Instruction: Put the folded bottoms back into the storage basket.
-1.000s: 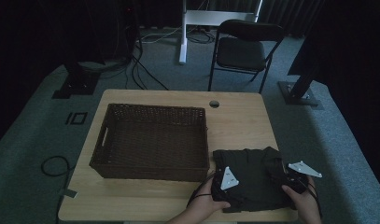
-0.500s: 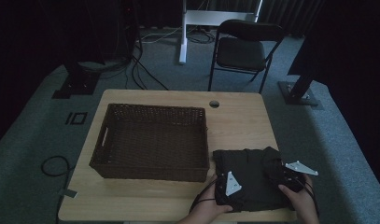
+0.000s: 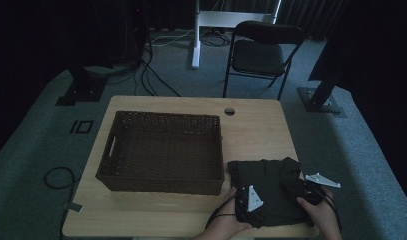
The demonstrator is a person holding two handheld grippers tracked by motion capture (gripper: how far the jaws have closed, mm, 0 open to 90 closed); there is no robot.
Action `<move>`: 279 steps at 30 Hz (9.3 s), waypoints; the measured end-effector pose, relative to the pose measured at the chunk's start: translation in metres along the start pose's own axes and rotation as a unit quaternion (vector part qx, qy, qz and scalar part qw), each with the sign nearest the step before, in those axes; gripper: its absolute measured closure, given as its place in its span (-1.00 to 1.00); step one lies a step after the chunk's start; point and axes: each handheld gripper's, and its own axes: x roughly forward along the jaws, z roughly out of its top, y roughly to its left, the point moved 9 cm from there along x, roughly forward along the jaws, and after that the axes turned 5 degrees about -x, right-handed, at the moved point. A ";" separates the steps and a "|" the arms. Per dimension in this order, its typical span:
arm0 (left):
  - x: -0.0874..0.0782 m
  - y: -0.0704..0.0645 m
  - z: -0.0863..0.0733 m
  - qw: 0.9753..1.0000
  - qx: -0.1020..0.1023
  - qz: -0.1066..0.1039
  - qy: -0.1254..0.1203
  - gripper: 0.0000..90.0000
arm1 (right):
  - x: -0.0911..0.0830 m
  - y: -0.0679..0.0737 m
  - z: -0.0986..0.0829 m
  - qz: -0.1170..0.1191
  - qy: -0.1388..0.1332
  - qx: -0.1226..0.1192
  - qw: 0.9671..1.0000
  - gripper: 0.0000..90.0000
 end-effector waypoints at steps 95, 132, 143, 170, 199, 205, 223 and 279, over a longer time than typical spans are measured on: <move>-0.019 0.011 0.017 0.989 -0.144 -0.019 0.004 0.48 | -0.043 0.013 0.017 0.017 -0.032 0.076 0.996 0.52; -0.096 0.049 0.123 0.994 -0.091 -0.016 -0.058 0.48 | -0.098 0.032 0.139 0.039 -0.116 0.047 0.991 0.52; -0.120 0.073 0.132 0.993 -0.093 -0.002 -0.072 0.48 | -0.095 0.052 0.171 0.058 -0.131 0.039 0.989 0.52; -0.182 0.137 0.120 0.992 -0.098 0.033 -0.078 0.48 | -0.063 0.123 0.226 0.099 -0.136 0.008 0.986 0.52; -0.240 0.201 0.080 0.989 -0.108 0.060 -0.085 0.47 | -0.018 0.204 0.258 0.144 -0.122 -0.021 0.982 0.52; -0.252 0.214 0.069 0.987 -0.116 0.071 -0.083 0.47 | -0.006 0.222 0.262 0.151 -0.118 -0.025 0.981 0.52; -0.279 0.256 0.012 0.983 -0.142 0.108 -0.054 0.47 | 0.051 0.282 0.253 0.177 -0.094 -0.030 0.979 0.52; -0.240 0.314 -0.064 0.981 -0.147 0.124 0.025 0.45 | 0.161 0.309 0.186 0.169 -0.008 0.018 0.985 0.52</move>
